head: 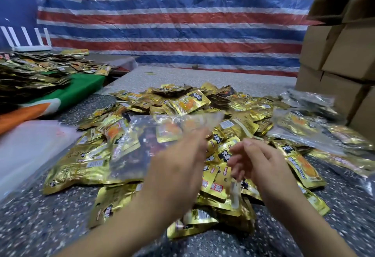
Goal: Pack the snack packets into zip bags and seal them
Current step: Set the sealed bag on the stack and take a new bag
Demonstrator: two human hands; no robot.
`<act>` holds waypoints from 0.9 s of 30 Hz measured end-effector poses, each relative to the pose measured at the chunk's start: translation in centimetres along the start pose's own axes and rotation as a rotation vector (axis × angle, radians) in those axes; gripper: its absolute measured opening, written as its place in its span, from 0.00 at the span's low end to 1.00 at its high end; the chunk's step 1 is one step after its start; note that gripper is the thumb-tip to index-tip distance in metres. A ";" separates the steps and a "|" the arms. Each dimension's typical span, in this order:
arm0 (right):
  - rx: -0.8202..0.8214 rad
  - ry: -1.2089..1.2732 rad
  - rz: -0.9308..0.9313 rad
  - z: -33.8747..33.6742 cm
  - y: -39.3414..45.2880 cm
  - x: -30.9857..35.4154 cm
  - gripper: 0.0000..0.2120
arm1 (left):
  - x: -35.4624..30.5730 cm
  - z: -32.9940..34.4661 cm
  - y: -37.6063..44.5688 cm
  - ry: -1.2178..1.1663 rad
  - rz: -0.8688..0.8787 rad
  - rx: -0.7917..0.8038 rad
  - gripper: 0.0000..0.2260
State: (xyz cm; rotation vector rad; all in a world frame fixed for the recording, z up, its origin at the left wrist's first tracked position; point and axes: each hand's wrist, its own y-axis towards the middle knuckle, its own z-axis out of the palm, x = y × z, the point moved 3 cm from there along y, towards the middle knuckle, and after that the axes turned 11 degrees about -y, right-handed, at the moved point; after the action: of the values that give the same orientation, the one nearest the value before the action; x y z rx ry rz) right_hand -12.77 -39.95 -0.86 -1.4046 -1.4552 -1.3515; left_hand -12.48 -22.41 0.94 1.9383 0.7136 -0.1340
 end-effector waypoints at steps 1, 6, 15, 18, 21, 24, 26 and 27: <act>0.063 0.073 0.081 0.3 0.1 -0.2 0.19 | -0.4 0.9 -0.8 -0.023 0.008 0.060 0.18; 0.182 0.091 0.227 1.0 0.2 -0.8 0.19 | -0.8 2.5 -2.5 -0.120 0.094 0.224 0.20; 0.313 -0.089 0.140 0.5 -0.5 0.0 0.18 | -0.8 1.0 -2.1 -0.394 -0.090 0.094 0.12; 0.496 0.009 0.130 0.9 -1.1 0.7 0.13 | -0.1 0.6 -1.4 -0.539 -0.266 0.069 0.12; 0.484 0.077 0.141 1.3 -1.1 0.7 0.08 | 0.0 0.9 -1.3 -0.628 -0.340 0.196 0.08; 0.470 0.147 0.182 1.5 -1.3 0.5 0.06 | 0.0 1.5 -1.6 -0.708 -0.362 0.287 0.10; 0.452 0.174 0.193 1.3 -1.3 0.4 0.07 | 0.2 1.7 -1.7 -0.708 -0.379 0.302 0.08; 0.443 0.166 0.188 1.1 -1.3 0.4 0.07 | 0.3 1.7 -1.7 -0.693 -0.388 0.299 0.07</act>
State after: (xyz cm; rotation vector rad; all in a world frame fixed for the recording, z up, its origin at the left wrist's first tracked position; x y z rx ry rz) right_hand -13.91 -38.60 -1.03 -1.0832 -1.3697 -0.9317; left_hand -12.79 -23.27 -1.35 1.8238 0.6013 -1.1449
